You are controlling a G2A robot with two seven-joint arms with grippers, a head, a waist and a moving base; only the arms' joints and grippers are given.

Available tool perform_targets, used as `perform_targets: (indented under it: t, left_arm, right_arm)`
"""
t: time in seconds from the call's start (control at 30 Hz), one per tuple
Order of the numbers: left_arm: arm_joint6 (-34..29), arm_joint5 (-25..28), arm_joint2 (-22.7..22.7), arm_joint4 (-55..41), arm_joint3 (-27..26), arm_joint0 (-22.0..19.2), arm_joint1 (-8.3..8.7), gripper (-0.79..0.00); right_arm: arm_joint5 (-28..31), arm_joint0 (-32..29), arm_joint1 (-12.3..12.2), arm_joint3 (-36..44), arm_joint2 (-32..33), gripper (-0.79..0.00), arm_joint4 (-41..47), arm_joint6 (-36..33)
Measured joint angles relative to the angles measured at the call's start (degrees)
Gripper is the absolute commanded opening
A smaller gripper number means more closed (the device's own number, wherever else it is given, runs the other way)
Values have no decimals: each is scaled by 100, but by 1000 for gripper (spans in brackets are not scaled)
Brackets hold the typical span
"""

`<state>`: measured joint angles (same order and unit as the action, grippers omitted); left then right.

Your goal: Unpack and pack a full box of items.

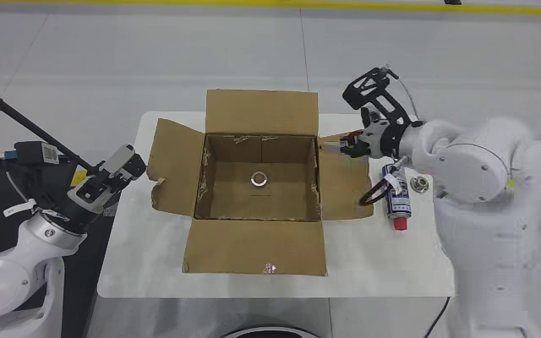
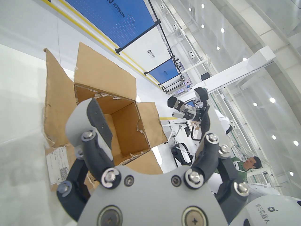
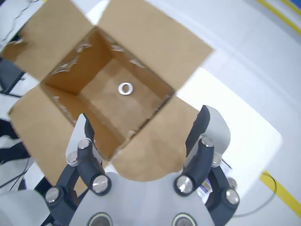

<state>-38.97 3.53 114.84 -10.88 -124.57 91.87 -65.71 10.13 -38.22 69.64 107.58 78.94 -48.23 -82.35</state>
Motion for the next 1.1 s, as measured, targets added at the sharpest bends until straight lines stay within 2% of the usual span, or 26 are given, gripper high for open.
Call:
perform_targets:
  t: [0.07, 0.2, 0.4, 0.6, 0.8, 0.87, 1.1]
  left_arm:
    - [0, 0, 0, 0, 0, 0, 0, 0]
    - [0, 0, 0, 0, 0, 0, 0, 0]
    - [0, 0, 0, 0, 0, 0, 0, 0]
    - [0, 0, 0, 0, 0, 0, 0, 0]
    - [0, 0, 0, 0, 0, 0, 0, 0]
    - [0, 0, 0, 0, 0, 0, 0, 0]
    - [0, 0, 0, 0, 0, 0, 0, 0]
  right_arm:
    - [94, -37, -76, -36, 317, 0, -455, -138]
    - [319, -26, -206, -618, 692, 0, -1363, -351]
    - [465, 15, -323, -1958, 701, 0, -2581, -325]
    - [420, 108, -385, -3389, 854, 0, -2633, -68]
    - [167, 160, -435, -4188, 910, -145, -2859, 340]
    - [122, 177, -441, -4330, 896, -172, -2855, 411]
    - [62, 188, -444, -4419, 879, -172, -2861, 466]
